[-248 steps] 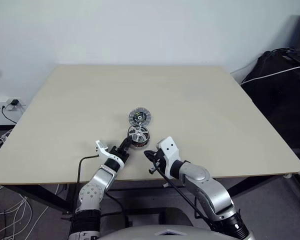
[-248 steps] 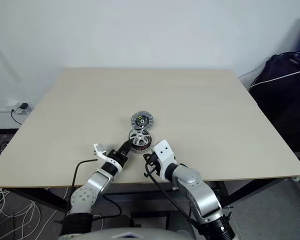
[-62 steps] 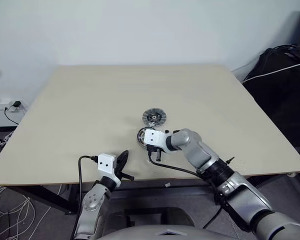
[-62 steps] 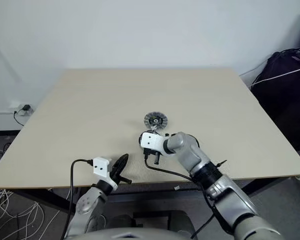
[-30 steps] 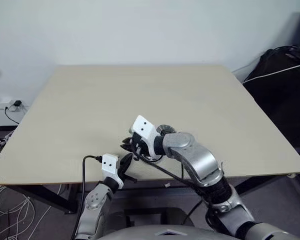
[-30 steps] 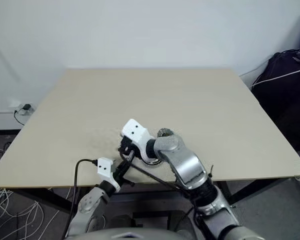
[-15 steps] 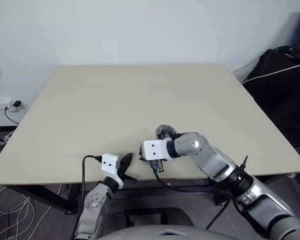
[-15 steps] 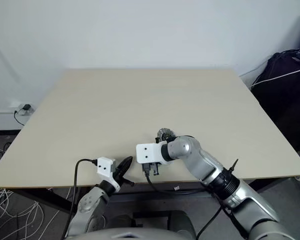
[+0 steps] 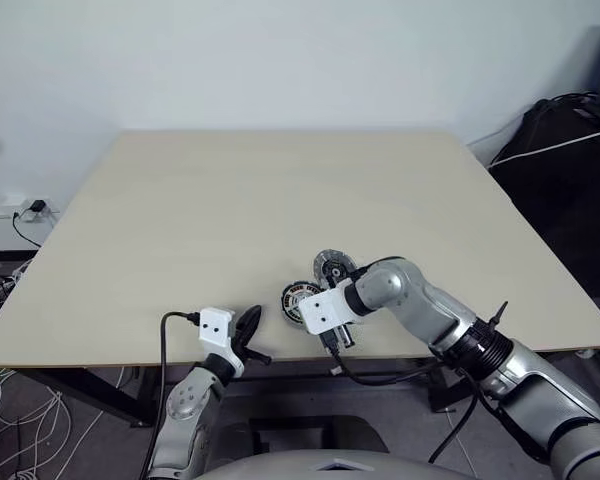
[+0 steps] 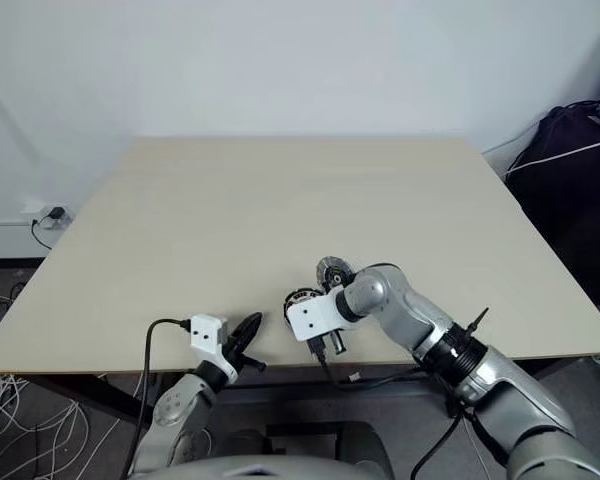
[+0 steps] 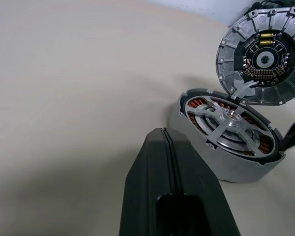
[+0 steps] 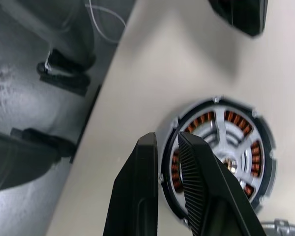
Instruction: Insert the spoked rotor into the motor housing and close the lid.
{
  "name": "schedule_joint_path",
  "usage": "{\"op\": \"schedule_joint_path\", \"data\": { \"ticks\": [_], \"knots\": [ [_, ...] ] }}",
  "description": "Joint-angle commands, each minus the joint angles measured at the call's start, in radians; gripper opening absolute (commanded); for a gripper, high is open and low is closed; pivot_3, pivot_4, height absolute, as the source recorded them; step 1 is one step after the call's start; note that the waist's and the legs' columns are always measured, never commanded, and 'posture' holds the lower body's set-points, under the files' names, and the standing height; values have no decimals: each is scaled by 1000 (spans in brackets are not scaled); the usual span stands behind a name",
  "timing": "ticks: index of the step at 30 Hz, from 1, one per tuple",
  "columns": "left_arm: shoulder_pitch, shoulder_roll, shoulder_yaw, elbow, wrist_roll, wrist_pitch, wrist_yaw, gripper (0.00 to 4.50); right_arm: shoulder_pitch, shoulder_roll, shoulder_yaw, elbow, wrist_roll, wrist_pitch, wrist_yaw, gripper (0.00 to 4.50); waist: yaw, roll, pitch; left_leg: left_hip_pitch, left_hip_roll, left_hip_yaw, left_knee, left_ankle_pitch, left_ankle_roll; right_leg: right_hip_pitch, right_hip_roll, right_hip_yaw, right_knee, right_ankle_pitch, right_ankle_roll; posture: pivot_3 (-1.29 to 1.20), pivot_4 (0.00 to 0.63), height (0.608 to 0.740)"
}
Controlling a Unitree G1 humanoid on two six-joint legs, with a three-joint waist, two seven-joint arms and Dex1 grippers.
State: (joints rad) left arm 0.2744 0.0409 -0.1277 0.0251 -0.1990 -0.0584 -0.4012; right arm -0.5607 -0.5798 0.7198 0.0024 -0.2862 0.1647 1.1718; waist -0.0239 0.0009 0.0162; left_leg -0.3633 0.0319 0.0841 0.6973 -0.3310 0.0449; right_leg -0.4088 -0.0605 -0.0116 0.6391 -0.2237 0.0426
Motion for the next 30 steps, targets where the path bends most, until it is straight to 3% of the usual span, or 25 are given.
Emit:
{"op": "schedule_joint_path", "data": {
  "ticks": [1,21,25,30],
  "knots": [
    [-11,-8,-2,-13,-6,-25,-1,0,-27,6,-20,17,-15,-31,6,788,0,0,0,0,0,0,0,0,0,0,0,0,0,0,0,0,0,740],
    [-6,-13,1,-22,-11,-26,7,0,-59,46,-26,164,-74,-83,34,788,0,0,0,1,0,0,1,0,0,1,0,0,1,0,0,0,0,740],
    [-4,-15,-1,-21,-9,-29,8,0,-58,47,-30,165,-76,-80,37,88,0,1,0,1,0,0,1,0,0,1,0,0,2,0,0,0,0,740],
    [-3,-15,-3,-21,-9,-31,7,0,-41,56,-46,143,-62,-54,32,51,0,1,0,1,0,0,1,0,0,0,0,0,2,0,0,0,0,740]
  ]
}}
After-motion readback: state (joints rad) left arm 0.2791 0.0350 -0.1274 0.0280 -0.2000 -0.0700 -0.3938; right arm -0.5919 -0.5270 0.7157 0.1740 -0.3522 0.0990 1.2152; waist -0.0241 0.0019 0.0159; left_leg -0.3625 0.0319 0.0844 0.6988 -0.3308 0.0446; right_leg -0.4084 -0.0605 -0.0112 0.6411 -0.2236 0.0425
